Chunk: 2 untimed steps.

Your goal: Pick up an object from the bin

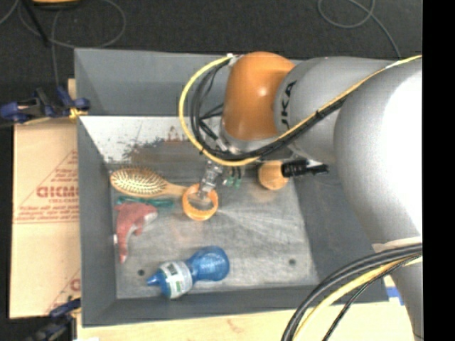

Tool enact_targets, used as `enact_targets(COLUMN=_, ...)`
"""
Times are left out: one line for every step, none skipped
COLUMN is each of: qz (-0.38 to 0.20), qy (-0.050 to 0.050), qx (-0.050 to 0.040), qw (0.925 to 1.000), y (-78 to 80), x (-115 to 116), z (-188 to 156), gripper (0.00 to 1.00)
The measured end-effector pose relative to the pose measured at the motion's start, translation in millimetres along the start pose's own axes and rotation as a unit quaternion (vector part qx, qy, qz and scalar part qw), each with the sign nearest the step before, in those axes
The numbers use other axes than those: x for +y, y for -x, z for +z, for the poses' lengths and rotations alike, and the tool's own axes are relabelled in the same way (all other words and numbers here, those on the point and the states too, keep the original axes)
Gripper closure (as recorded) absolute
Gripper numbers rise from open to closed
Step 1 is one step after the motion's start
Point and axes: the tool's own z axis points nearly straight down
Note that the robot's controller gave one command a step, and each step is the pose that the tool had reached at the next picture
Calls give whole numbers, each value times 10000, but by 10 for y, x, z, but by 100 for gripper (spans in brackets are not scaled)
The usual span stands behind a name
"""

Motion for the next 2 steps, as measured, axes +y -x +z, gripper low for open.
enact_targets(qz=385, qy=40, qx=-84, qw=9992, y=6, x=-31, z=-133, gripper=100)
enact_targets(qz=488, qy=-16, qx=31, qw=9988, y=-83, x=-86, z=-355, gripper=100)
